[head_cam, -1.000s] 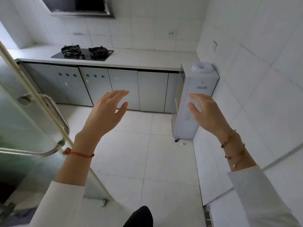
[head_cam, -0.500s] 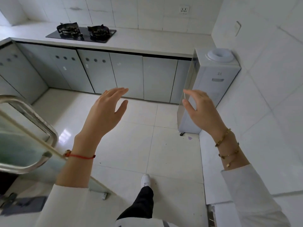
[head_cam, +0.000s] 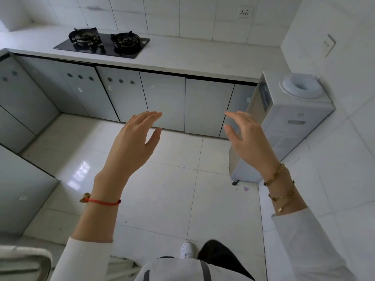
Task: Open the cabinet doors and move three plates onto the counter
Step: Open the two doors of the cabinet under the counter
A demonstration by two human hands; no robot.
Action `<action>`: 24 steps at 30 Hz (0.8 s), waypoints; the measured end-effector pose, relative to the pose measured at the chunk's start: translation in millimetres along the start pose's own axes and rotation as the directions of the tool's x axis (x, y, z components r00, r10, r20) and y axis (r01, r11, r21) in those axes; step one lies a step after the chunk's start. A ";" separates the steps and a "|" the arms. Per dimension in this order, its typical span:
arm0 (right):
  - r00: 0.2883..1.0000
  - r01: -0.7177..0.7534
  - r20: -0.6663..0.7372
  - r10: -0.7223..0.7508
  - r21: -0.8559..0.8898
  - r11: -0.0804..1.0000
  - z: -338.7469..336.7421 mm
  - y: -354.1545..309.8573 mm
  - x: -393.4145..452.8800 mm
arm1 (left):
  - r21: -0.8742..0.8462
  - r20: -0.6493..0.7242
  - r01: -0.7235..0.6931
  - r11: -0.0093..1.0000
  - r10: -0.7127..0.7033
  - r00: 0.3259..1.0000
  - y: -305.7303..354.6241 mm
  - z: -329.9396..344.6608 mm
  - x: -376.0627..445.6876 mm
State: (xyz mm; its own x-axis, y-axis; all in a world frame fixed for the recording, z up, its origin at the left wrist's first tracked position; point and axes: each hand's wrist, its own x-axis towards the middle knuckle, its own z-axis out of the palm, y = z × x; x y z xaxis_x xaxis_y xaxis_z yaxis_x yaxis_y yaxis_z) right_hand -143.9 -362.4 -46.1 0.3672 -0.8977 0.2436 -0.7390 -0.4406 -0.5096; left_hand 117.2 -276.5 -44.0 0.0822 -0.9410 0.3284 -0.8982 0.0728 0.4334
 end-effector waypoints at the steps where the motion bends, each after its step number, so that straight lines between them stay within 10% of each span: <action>1: 1.000 -0.005 0.006 0.005 0.002 1.000 3.5 2.0 9.1 | 0.003 0.009 0.005 1.000 -0.005 1.000 -4.1 3.4 8.5; 24: 0.995 0.081 0.061 -0.084 0.060 0.995 56.9 103.1 315.9 | 0.089 0.023 0.123 0.988 -0.126 0.992 -74.4 82.5 275.3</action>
State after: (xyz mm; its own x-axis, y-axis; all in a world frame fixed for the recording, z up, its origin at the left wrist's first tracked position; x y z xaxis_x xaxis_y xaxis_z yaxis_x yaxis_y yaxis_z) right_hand -72.0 -691.0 -68.7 0.4618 -0.8552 0.2353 -0.6715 -0.5104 -0.5372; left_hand 171.0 -568.3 -55.1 0.1844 -0.9500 0.2519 -0.9162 -0.0733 0.3940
